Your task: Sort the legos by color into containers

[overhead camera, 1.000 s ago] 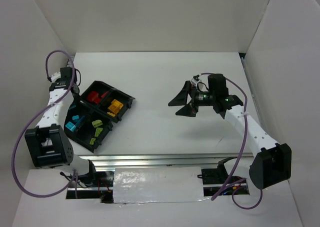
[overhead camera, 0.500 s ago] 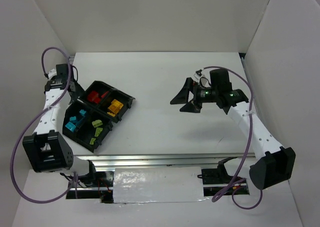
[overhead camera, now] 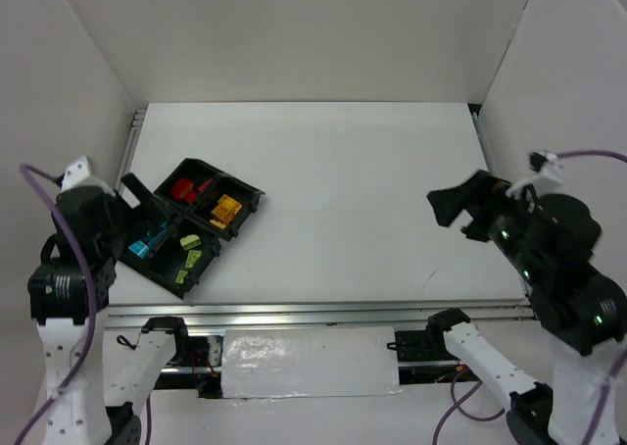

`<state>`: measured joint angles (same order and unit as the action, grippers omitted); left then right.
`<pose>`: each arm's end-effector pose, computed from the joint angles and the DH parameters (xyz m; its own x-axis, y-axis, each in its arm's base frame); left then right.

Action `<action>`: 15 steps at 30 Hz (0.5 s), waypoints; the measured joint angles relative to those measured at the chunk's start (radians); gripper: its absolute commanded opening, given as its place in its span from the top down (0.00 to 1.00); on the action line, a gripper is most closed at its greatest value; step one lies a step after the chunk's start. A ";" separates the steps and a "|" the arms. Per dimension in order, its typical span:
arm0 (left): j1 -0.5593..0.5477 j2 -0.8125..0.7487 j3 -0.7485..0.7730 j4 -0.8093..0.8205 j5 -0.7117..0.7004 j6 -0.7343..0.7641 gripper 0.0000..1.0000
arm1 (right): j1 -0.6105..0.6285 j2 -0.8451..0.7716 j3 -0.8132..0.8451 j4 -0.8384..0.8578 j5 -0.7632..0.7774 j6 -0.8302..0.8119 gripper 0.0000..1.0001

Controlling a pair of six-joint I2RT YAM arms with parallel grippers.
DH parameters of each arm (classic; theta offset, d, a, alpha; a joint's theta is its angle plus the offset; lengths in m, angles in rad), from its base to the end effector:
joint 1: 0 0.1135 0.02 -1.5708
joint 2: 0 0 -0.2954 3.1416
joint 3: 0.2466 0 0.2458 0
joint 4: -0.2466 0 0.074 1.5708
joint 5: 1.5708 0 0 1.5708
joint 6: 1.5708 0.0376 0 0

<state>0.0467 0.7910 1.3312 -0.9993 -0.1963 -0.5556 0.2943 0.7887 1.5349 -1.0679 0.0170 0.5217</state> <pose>0.0848 0.0113 0.4485 -0.2598 -0.5300 -0.8072 -0.4208 0.8145 -0.3994 0.0499 0.0145 0.4937 -0.3992 0.3997 -0.8252 -0.0873 0.8793 0.4681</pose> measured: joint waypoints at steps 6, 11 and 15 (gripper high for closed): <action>-0.005 -0.225 -0.037 -0.161 0.006 -0.058 0.00 | 0.005 -0.228 0.058 -0.134 0.185 -0.044 0.00; -0.017 -0.389 0.007 -0.283 -0.055 -0.047 0.01 | 0.009 -0.339 0.085 -0.226 0.288 -0.090 0.00; -0.033 -0.478 0.045 -0.341 -0.097 -0.043 0.01 | 0.011 -0.357 0.081 -0.256 0.315 -0.102 0.00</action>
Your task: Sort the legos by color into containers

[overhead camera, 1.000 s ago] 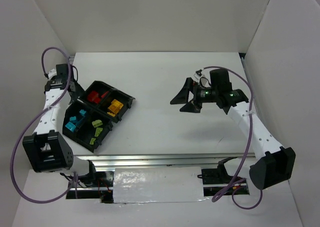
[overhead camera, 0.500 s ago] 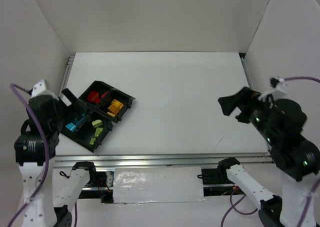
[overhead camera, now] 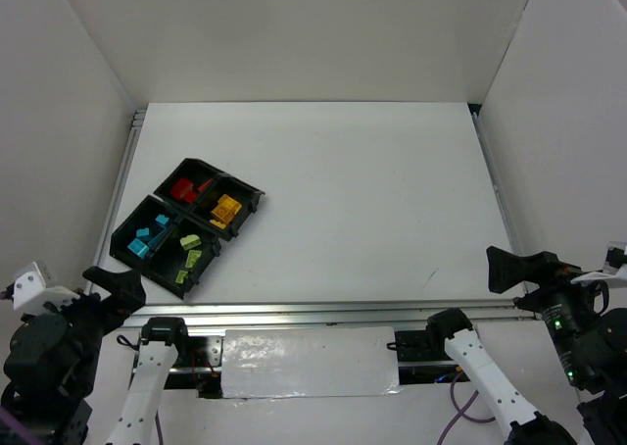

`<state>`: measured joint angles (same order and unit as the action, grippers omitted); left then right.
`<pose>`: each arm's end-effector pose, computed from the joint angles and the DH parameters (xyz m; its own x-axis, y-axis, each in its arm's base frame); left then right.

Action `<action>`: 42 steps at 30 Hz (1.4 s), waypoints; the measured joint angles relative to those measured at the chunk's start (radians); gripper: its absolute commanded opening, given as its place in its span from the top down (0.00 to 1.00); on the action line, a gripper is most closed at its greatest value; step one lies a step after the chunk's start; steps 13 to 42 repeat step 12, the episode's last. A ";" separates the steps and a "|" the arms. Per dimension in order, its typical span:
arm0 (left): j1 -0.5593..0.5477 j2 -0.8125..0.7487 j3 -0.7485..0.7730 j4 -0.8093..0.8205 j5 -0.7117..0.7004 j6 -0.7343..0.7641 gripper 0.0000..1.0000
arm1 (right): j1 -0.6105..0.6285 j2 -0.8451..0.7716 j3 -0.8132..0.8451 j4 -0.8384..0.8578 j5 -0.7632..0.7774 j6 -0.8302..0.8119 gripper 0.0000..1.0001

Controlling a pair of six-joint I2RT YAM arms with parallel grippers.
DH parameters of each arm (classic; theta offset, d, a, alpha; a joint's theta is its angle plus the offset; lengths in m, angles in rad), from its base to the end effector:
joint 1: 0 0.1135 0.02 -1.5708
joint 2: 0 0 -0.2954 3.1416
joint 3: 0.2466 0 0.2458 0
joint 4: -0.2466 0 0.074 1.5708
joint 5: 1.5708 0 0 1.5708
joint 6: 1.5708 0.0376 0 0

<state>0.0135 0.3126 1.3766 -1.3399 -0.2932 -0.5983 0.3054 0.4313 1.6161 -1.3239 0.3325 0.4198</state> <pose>-0.0921 0.0096 0.4119 -0.0612 -0.5401 -0.8394 -0.3939 0.7858 -0.4769 -0.0971 -0.0435 0.4652 -0.1109 0.3690 -0.9228 0.0759 0.9290 0.3623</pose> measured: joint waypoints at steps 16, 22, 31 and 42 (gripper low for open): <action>-0.002 0.022 0.013 -0.025 -0.009 0.018 0.01 | 0.000 0.000 -0.053 -0.016 -0.004 0.002 0.00; -0.002 0.022 0.013 -0.025 -0.009 0.018 0.01 | 0.000 0.000 -0.053 -0.016 -0.004 0.002 0.00; -0.002 0.022 0.013 -0.025 -0.009 0.018 0.01 | 0.000 0.000 -0.053 -0.016 -0.004 0.002 0.00; -0.002 0.022 0.013 -0.025 -0.009 0.018 0.01 | 0.000 0.000 -0.053 -0.016 -0.004 0.002 0.00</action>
